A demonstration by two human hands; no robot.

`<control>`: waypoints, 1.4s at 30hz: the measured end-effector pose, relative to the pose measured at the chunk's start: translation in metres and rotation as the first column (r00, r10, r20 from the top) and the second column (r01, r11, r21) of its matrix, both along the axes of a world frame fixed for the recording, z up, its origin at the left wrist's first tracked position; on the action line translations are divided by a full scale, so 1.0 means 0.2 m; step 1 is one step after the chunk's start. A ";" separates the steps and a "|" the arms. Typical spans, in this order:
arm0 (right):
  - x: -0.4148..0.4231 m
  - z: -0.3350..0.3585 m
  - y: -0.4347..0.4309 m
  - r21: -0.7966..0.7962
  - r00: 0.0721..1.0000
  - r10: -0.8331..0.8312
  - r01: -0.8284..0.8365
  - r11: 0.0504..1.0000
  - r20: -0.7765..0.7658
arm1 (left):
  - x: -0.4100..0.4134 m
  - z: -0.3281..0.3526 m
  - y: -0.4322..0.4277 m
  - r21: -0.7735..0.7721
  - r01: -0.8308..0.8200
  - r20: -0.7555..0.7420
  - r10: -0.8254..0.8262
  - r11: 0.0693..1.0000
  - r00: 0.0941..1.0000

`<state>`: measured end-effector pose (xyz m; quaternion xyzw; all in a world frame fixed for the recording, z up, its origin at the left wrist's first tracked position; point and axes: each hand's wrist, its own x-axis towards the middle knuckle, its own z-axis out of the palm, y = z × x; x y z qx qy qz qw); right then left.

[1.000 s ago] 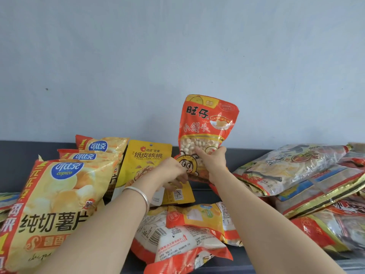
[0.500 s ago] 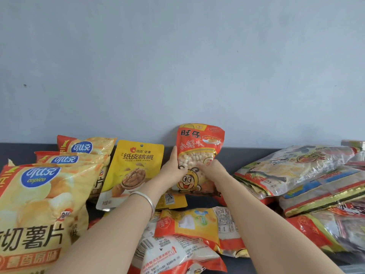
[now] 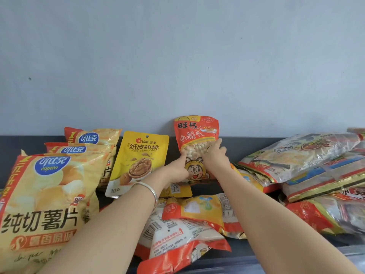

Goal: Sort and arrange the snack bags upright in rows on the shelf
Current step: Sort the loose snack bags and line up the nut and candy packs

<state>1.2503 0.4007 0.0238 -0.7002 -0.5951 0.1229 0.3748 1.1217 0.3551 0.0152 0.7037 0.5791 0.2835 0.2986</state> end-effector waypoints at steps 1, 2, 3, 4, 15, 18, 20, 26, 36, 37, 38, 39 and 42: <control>0.00 0.00 -0.02 0.040 0.997 0.011 -0.013 0.999 0.070 | 0.00 0.01 -0.01 0.016 0.000 -0.009 0.000 1.000 1.000; -0.01 0.00 -0.04 0.058 0.993 0.036 -0.042 0.997 0.114 | 0.00 0.01 -0.02 0.035 -0.001 -0.014 0.001 0.999 1.000; -0.01 0.00 -0.06 0.055 0.988 0.069 -0.077 0.995 0.141 | 0.00 0.01 -0.04 0.053 -0.004 -0.014 0.005 0.999 1.000; 0.00 -0.01 -0.09 0.040 0.981 0.104 -0.112 0.993 0.164 | -0.01 0.01 -0.05 0.067 -0.007 -0.012 0.008 0.998 1.000; 0.01 -0.05 -0.40 0.134 0.909 0.228 -0.289 0.948 0.349 | -0.04 0.01 -0.21 0.197 0.014 0.007 -0.015 0.980 1.000; 0.02 -0.04 -0.49 0.105 0.892 0.288 -0.342 0.934 0.349 | -0.05 0.01 -0.28 0.230 -0.003 -0.009 0.005 0.973 1.000; 0.02 -0.03 -0.54 0.096 0.882 0.309 -0.363 0.927 0.356 | -0.07 0.01 -0.33 0.239 -0.020 0.007 0.018 0.971 1.000; -0.03 0.03 -0.71 0.063 0.852 0.414 -0.455 0.888 0.319 | -0.13 0.03 -0.51 0.214 -0.117 0.074 0.103 0.970 0.992; -0.14 0.04 -1.01 -0.024 0.680 0.618 -0.665 0.747 0.395 | -0.19 -0.02 -0.84 0.151 -0.434 0.315 0.373 0.888 0.873; -0.17 0.03 -1.04 -0.053 0.660 0.617 -0.663 0.746 0.429 | -0.20 -0.04 -0.87 0.128 -0.472 0.345 0.407 0.872 0.846; -0.19 0.02 -1.06 -0.084 0.643 0.597 -0.643 0.761 0.479 | -0.21 -0.06 -0.91 0.100 -0.512 0.382 0.442 0.853 0.811; -0.21 0.01 -1.09 -0.113 0.627 0.559 -0.605 0.788 0.543 | -0.21 -0.07 -0.93 0.062 -0.541 0.421 0.470 0.839 0.776; -0.26 -0.01 -1.14 -0.120 0.583 0.439 -0.504 0.855 0.683 | -0.20 -0.11 -1.00 -0.151 -0.544 0.593 0.516 0.825 0.619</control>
